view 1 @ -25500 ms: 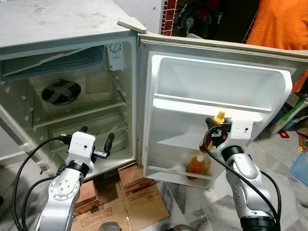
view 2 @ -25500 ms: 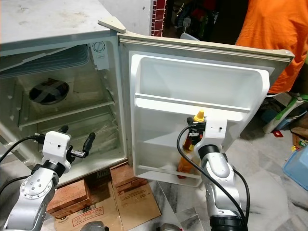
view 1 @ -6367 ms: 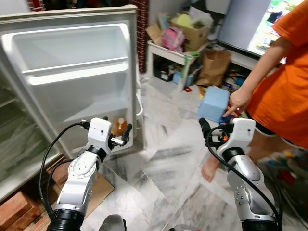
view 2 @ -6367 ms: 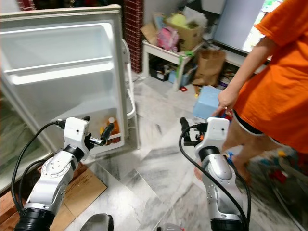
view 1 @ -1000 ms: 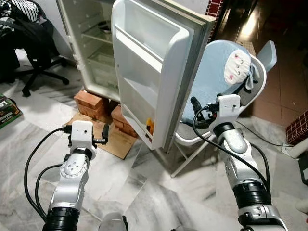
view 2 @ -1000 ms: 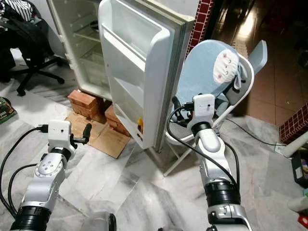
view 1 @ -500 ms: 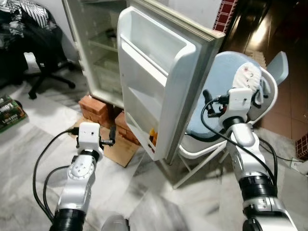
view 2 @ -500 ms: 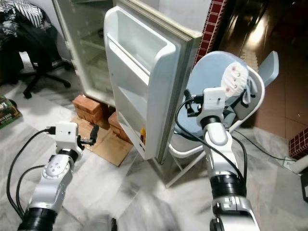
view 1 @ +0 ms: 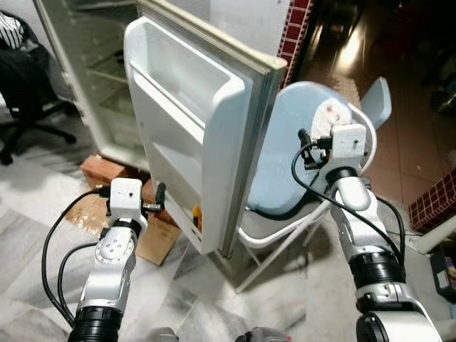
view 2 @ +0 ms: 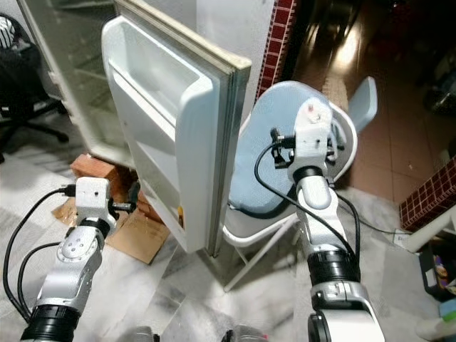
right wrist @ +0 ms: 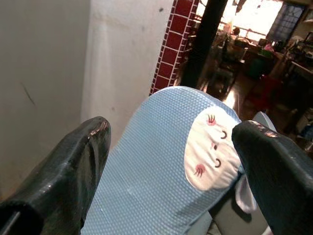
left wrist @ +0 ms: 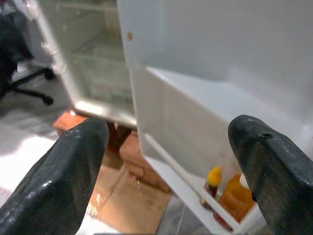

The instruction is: Restocking fridge

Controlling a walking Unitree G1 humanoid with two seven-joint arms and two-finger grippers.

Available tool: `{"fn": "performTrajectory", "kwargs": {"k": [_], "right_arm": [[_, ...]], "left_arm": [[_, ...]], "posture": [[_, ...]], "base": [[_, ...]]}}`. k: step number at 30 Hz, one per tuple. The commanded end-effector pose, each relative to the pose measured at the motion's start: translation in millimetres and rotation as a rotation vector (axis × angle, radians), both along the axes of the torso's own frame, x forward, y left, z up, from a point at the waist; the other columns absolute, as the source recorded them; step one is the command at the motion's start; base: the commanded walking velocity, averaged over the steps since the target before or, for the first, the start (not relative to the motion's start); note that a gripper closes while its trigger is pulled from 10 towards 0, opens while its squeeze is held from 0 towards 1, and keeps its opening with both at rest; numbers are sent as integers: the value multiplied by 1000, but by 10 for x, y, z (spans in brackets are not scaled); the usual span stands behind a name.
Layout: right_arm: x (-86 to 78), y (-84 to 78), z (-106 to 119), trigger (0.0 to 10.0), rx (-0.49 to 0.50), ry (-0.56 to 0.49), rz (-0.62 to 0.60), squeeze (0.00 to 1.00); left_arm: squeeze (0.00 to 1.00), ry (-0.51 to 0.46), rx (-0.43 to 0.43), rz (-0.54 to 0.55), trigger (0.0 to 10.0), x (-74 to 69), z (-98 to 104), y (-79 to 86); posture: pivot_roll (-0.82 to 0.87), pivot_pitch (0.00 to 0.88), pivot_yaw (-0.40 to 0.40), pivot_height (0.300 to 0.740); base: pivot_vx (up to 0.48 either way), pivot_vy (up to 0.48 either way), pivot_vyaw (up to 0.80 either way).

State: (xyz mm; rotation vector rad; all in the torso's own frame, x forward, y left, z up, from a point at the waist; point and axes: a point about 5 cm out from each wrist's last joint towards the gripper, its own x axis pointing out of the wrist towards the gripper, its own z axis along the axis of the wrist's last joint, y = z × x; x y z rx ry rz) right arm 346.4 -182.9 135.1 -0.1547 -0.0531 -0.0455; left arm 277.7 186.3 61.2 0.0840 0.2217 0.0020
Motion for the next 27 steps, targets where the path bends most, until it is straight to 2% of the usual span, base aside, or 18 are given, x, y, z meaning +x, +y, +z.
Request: {"fn": "performTrajectory", "kwargs": {"k": [1,3,6,8,10,13,14,15,16,17,20,23,27], "right_arm": [[64,25,115,10000,39,-41,-7,0],[176,224,275,10000,170,-82,24,0],[221,323,346,10000,213,-97,46,0],[294,519,477,10000,265,-122,96,0],[294,519,477,10000,265,-122,96,0],[336,684,561,10000,310,-129,151,0],[336,684,561,10000,310,-129,151,0],[347,801,596,10000,349,-120,226,0],[347,801,596,10000,349,-120,226,0],[324,958,660,10000,422,-109,379,0],[183,1215,761,10000,521,-84,701,0],[1,1312,796,10000,531,-57,931,0],[-149,1325,792,10000,538,-17,1123,0]], "left_arm": [[0,34,-20,5,10000,-3,-31,-2],[0,130,-62,32,10000,-48,-118,24],[0,166,-86,51,10000,-84,-148,47],[0,216,-154,84,10000,-225,-191,115],[0,216,-154,84,10000,-225,-191,115],[0,291,-117,59,10000,-432,-314,147],[0,291,-117,59,10000,-432,-314,147],[0,325,-113,58,10000,-517,-358,153],[0,325,-113,58,10000,-517,-358,153],[0,322,-94,44,10000,-539,-327,151],[0,343,-64,16,10000,-562,-319,133],[0,400,-75,30,10000,-610,-376,135],[0,437,-95,39,10000,-614,-396,149]], "posture": [[67,0,-52,740],[67,0,-49,740],[74,0,-48,740],[97,0,-55,740],[97,0,-55,740],[126,0,-72,740],[126,0,-72,740],[165,0,-95,740],[165,0,-95,740],[174,0,-101,740],[174,0,-103,740],[171,0,-105,740],[166,0,-99,740]], "base": [[0,0,0],[0,0,0],[0,0,0],[0,0,0],[0,0,0],[0,0,0],[0,0,0],[0,0,0],[0,0,0],[0,0,0],[0,0,0],[0,0,0],[0,0,0]]}}
